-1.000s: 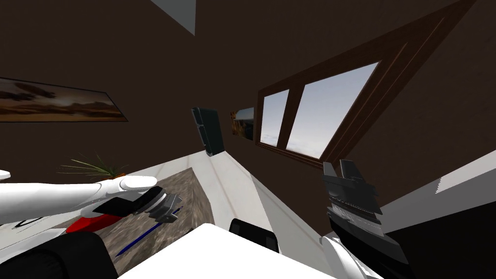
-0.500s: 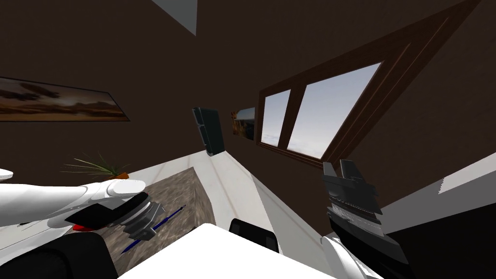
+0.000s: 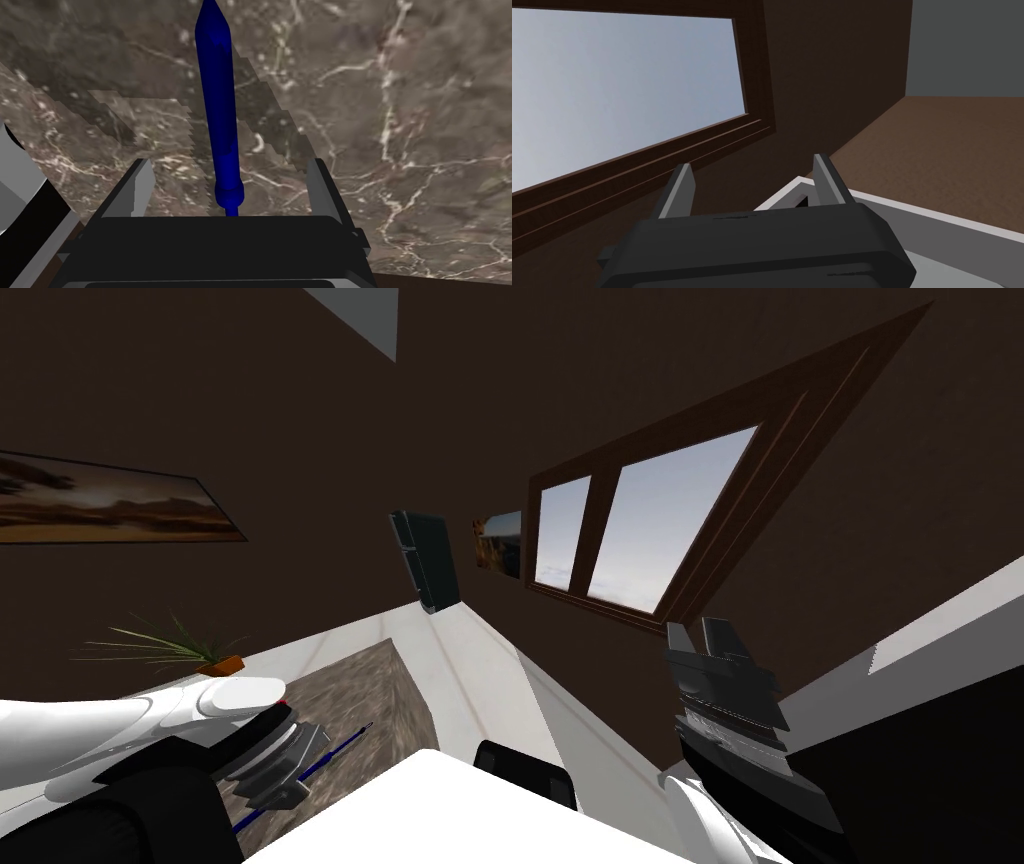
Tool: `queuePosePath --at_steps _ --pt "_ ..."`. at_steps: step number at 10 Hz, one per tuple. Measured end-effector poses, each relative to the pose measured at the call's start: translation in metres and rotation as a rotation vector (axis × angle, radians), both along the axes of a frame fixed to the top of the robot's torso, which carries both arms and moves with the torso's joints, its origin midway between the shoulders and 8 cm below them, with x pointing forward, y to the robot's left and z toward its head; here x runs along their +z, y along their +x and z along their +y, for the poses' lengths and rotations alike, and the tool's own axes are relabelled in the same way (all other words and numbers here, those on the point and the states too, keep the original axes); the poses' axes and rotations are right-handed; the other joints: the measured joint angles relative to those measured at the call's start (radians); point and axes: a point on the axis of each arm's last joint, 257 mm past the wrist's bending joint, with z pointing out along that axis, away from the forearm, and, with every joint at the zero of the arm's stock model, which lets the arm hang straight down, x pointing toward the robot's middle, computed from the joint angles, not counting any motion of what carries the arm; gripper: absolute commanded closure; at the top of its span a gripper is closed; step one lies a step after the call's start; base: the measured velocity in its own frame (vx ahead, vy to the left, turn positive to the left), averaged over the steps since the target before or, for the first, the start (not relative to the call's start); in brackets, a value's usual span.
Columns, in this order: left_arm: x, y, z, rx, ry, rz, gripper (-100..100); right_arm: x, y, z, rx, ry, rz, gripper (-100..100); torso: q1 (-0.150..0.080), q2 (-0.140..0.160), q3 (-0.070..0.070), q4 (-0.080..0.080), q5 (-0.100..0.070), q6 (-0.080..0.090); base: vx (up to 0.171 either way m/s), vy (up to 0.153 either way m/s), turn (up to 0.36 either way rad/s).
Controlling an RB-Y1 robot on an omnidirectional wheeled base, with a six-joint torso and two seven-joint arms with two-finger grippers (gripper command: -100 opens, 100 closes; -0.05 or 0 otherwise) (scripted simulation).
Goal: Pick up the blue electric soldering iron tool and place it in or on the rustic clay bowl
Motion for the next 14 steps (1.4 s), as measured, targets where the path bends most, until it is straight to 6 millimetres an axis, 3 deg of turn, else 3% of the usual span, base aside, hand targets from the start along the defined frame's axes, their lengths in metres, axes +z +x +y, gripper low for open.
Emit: queuePosePath --at_steps 1,5,6,7,10,11,12,14 --pt "0.0 -0.001 0.001 0.0 0.001 0.0 100 0.0 0.0 0.0 0.0 0.0 0.0 0 0.002 0.0 0.0 0.0 0.001 0.0 0.0 0.0 0.0" --pt "0.0 -0.001 0.0 0.0 0.0 0.001 100 0.0 0.0 0.0 0.0 0.0 0.0 0 0.004 0.001 0.0 0.0 0.002 0.0 0.0 0.0 0.0" --pt "0.0 -0.001 0.0 0.0 0.0 0.0 0 0.0 0.0 0.0 0.0 0.0 0.0 0 0.004 0.001 0.0 0.0 0.002 0.0 0.0 0.0 0.0" --pt "0.0 -0.001 0.0 0.0 0.0 0.001 100 0.0 0.0 0.0 0.0 0.0 0.0 0 0.004 0.001 0.0 0.0 0.002 0.0 -0.024 0.003 0.094" --pt "0.017 0.02 -0.001 -0.025 0.0 -0.005 100 0.0 0.0 0.0 0.0 0.0 0.0 0 0.004 0.003 0.002 0.001 0.001 0.0 -0.031 0.008 0.072" --pt "0.017 0.021 -0.002 -0.025 -0.001 -0.004 0 0.0 0.0 0.0 0.0 0.0 0.0 0 0.004 0.003 0.001 0.001 0.002 0.0 0.0 0.0 0.0" --pt "0.017 0.021 -0.002 -0.025 -0.001 -0.004 100 0.0 0.0 0.0 0.0 0.0 0.0 0 0.004 0.002 0.001 0.0 0.002 0.0 -0.05 -0.01 0.041" --pt "0.033 0.043 0.013 -0.04 0.041 -0.031 100 0.0 0.0 0.0 0.0 0.0 0.0 0 0.003 0.005 0.003 0.001 0.001 0.0 -0.092 -0.024 0.03"
